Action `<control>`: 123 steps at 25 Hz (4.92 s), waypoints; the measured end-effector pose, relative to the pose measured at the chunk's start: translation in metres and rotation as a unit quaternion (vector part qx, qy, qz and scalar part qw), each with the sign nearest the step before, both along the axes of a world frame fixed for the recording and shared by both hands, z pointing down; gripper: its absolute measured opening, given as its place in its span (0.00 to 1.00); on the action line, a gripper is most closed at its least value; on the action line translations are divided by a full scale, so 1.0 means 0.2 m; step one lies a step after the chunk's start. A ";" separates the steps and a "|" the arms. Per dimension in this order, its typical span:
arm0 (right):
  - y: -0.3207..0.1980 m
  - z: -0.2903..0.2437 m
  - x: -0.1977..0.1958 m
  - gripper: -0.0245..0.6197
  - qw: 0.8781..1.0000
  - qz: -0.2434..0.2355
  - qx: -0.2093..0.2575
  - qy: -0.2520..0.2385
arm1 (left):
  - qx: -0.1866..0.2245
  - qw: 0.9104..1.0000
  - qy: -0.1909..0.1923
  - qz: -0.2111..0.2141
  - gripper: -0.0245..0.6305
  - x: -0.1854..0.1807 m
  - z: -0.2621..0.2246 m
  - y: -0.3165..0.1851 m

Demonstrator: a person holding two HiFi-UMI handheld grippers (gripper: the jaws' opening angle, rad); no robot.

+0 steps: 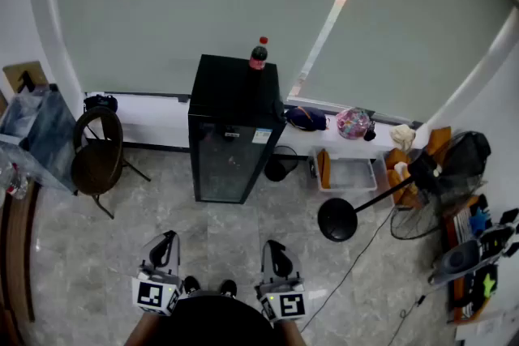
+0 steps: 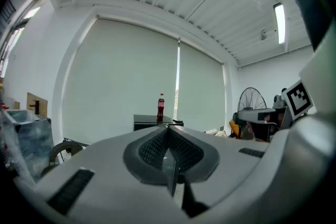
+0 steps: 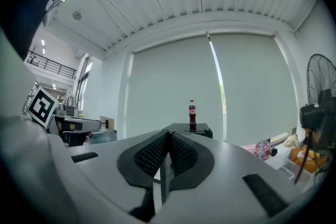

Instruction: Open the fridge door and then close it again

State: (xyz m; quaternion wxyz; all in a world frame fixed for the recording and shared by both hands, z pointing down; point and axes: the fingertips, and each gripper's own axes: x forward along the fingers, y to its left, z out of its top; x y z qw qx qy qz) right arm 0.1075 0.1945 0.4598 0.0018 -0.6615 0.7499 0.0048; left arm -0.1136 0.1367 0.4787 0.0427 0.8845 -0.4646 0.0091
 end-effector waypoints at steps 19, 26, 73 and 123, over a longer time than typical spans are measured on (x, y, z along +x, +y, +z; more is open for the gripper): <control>-0.01 -0.02 0.05 0.09 1.000 -0.006 0.006 -0.003 | 0.024 0.999 -0.021 0.018 0.05 0.09 -0.05 -0.01; -0.04 -0.01 0.02 0.28 1.000 -0.020 0.001 0.002 | 0.033 0.999 -0.038 0.018 0.28 0.07 -0.07 -0.03; -0.40 0.06 -0.22 0.70 1.000 -0.011 -0.017 -0.019 | 0.021 0.997 -0.050 0.047 0.84 -0.24 0.04 -0.36; -1.93 0.24 -0.18 0.64 0.983 -0.157 -0.042 0.082 | -0.113 0.984 -0.114 0.072 0.72 0.29 0.89 -1.76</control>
